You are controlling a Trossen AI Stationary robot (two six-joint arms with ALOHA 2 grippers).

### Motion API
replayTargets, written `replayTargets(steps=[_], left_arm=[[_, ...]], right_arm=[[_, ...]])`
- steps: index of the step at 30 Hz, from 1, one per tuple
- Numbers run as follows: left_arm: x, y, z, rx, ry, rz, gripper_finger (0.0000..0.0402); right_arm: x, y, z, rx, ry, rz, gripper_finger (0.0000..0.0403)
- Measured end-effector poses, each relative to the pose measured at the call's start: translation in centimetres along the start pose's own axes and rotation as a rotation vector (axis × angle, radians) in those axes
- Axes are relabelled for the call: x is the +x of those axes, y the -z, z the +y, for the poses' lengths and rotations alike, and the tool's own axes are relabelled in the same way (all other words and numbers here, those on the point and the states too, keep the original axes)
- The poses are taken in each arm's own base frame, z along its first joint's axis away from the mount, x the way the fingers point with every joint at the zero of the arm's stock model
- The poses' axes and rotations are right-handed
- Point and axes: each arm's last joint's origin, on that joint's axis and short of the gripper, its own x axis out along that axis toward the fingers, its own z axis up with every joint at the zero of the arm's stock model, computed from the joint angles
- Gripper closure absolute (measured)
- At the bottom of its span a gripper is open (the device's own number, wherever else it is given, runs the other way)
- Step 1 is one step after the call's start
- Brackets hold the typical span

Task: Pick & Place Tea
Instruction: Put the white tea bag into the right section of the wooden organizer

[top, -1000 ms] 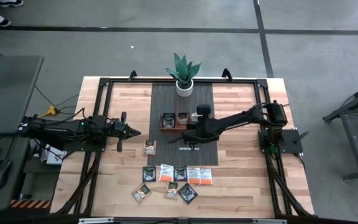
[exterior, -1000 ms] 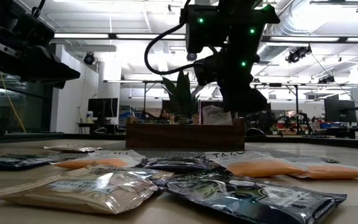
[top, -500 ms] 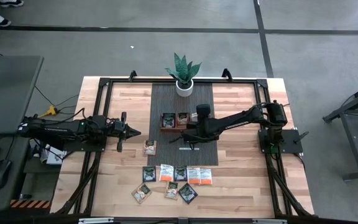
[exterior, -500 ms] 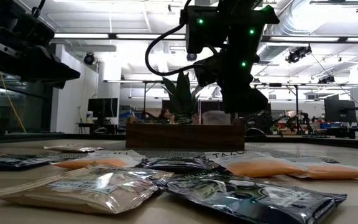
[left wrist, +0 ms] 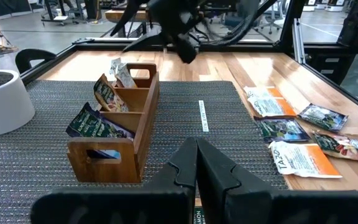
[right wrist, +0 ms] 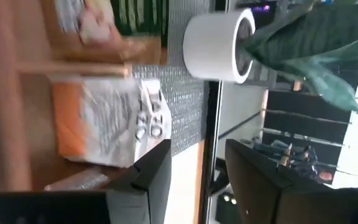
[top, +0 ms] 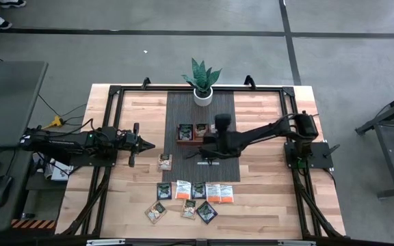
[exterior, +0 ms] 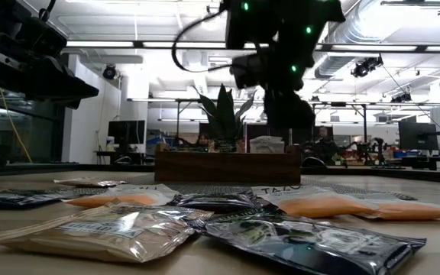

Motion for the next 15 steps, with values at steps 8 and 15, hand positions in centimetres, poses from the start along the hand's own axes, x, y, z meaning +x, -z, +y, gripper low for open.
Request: replayTargets(steps=[8,15], left_arm=[[0.0,0.0,0.0,0.0,0.0,0.001,0.0401],[0.0,0.0,0.0,0.0,0.0,0.001,0.0401]], right_arm=[[-1.5,-1.9,-1.1,0.09,-0.157,-0.097,0.0255],[-1.9,-2.7,-0.6,0.085,-0.436,-0.164,0.0256]])
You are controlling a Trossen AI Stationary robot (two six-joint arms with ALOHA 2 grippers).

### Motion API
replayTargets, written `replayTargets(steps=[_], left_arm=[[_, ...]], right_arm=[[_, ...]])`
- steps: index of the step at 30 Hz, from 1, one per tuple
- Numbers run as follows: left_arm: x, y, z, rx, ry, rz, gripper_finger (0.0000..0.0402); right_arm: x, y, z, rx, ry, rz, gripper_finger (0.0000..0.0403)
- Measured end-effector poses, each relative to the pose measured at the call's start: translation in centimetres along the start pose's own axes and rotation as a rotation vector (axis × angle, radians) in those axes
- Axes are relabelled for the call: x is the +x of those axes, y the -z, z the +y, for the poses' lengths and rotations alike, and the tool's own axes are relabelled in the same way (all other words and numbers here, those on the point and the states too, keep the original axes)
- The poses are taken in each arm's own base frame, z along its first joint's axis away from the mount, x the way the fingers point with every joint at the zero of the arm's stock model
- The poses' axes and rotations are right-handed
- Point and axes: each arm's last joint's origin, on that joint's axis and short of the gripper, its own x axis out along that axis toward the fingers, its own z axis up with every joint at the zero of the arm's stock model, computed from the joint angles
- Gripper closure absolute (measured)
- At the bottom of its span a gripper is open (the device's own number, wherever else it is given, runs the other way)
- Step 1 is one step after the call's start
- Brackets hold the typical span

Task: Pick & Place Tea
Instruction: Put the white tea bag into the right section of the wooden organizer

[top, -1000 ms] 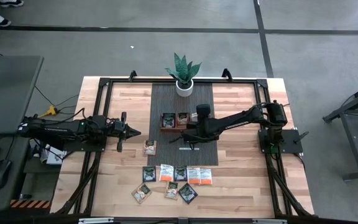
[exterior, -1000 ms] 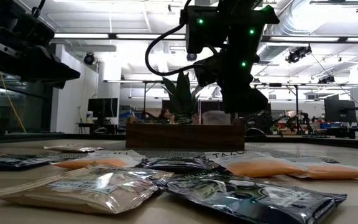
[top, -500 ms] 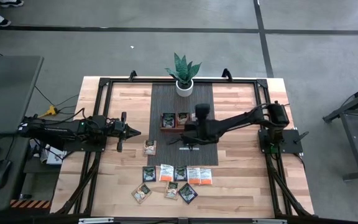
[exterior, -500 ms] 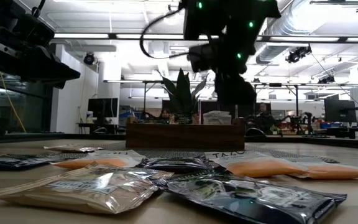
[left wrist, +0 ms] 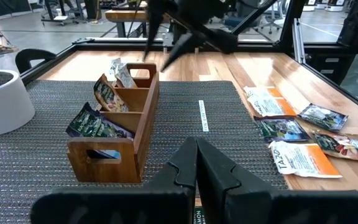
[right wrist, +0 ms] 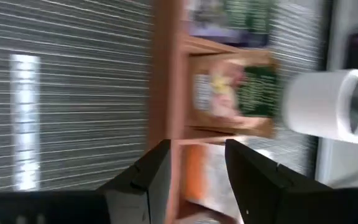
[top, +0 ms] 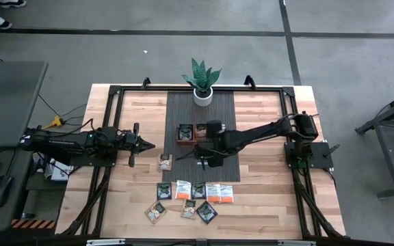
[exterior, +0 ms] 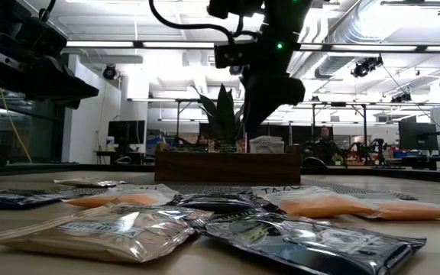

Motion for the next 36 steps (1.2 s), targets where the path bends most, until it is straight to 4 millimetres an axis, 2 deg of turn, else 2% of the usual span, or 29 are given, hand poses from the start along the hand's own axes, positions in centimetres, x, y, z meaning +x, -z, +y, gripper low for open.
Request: replayTargets(steps=[11,24,36], left_arm=[[0.0,0.0,0.0,0.0,0.0,0.0,0.0401],[0.0,0.0,0.0,0.0,0.0,0.0,0.0401],[0.0,0.0,0.0,0.0,0.0,0.0,0.0401]], right_arm=[[-0.1,0.1,1.2,0.027,-0.29,0.002,0.0256],[-2.3,1.0,4.8,0.058,-0.533,0.103,0.0257],[-5.1,2.1,8.5,0.11,-0.598,0.195,0.0252]])
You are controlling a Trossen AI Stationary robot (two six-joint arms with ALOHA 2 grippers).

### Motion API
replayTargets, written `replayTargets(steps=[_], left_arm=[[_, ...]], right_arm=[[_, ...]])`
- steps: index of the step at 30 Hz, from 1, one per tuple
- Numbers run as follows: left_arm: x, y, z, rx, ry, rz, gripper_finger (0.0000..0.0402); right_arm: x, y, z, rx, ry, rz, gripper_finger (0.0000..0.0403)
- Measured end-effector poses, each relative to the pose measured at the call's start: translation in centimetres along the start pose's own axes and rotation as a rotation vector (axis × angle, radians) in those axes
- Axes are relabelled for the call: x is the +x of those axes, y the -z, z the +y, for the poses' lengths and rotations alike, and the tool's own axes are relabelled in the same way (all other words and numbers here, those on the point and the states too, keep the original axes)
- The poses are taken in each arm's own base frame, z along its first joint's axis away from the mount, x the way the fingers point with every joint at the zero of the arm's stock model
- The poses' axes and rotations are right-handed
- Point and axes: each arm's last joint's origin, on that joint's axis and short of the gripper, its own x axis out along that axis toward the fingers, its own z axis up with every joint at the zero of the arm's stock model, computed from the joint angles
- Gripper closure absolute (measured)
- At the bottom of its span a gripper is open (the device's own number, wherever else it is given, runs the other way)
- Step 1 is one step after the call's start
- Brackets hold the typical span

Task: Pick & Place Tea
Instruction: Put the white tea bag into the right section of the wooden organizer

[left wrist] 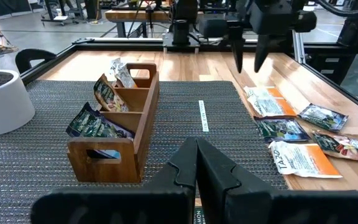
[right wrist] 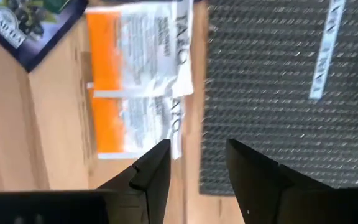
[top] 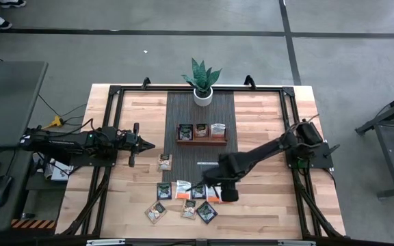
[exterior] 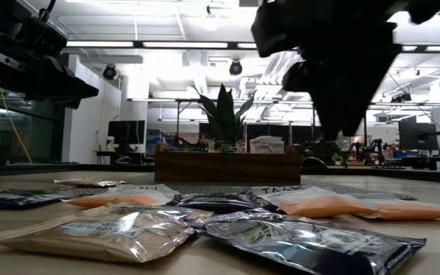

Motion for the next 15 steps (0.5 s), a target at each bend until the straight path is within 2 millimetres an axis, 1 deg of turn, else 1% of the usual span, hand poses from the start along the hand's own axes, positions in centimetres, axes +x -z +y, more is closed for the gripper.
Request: replayTargets(steps=[5,11,15], left_arm=[[0.0,0.0,0.0,0.0,0.0,0.0,0.0401],[0.0,0.0,0.0,0.0,0.0,0.0,0.0401],[0.0,0.0,0.0,0.0,0.0,0.0,0.0401]], right_arm=[[0.3,0.6,1.1,0.026,0.038,0.001,0.0251],[2.4,1.5,1.3,0.04,0.028,-0.005,0.0251],[3.2,1.9,1.5,0.034,0.021,-0.008,0.0251]])
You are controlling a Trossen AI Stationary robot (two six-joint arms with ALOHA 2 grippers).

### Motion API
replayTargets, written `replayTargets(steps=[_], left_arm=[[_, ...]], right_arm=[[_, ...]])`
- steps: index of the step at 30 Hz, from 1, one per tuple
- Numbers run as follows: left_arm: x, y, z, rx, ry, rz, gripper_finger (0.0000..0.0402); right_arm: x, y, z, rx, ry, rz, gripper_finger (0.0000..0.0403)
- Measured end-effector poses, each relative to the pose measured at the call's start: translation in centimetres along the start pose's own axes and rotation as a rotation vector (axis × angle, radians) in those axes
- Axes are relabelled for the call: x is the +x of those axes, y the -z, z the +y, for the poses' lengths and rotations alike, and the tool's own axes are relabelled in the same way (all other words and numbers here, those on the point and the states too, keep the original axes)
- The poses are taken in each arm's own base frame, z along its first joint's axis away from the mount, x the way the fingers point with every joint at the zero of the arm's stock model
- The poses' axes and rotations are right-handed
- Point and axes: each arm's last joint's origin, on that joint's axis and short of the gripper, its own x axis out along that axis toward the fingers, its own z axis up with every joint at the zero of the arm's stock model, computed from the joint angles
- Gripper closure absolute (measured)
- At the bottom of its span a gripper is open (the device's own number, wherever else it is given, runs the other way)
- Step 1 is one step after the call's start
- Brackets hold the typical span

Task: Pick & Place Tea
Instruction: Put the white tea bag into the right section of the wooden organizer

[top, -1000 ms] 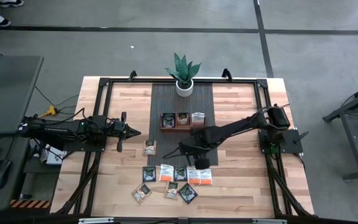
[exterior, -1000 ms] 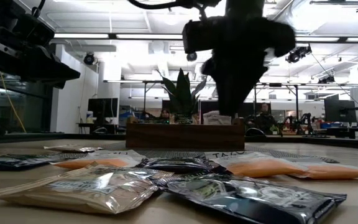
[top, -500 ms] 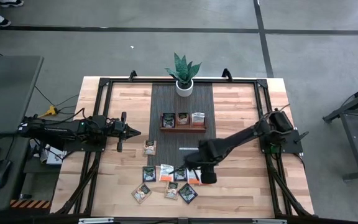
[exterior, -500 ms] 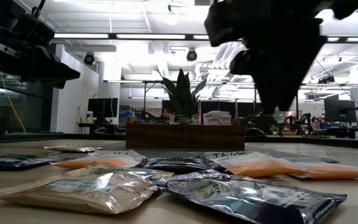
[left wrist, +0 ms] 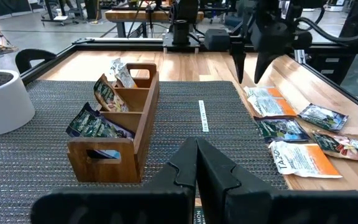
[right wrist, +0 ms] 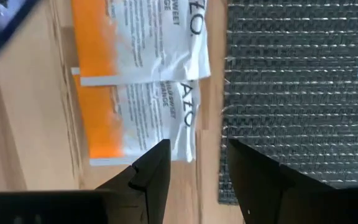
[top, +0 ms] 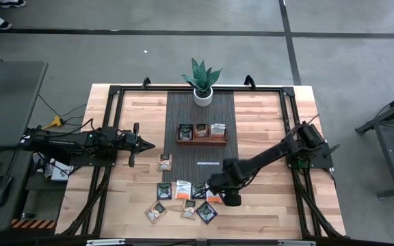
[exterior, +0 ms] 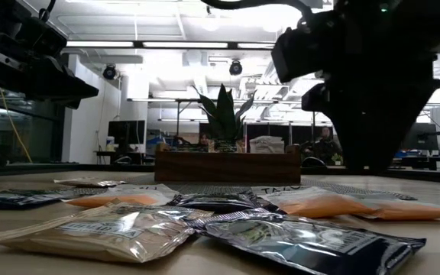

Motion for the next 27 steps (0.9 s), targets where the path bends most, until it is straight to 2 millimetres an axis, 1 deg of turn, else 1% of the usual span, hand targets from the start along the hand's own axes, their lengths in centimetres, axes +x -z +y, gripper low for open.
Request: replayTargets(steps=[9,19,24,27], left_arm=[[0.0,0.0,0.0,0.0,0.0,0.0,0.0401],[0.0,0.0,0.0,0.0,0.0,0.0,0.0401],[0.0,0.0,0.0,0.0,0.0,0.0,0.0401],[0.0,0.0,0.0,0.0,0.0,0.0,0.0401]], right_arm=[[1.2,0.6,0.6,-0.015,-0.012,-0.023,0.0251],[3.0,1.4,0.1,0.038,-0.009,-0.063,0.0251],[3.3,1.6,0.0,0.061,-0.012,-0.069,0.0251],[3.4,1.7,0.0,0.062,-0.012,-0.062,0.026]])
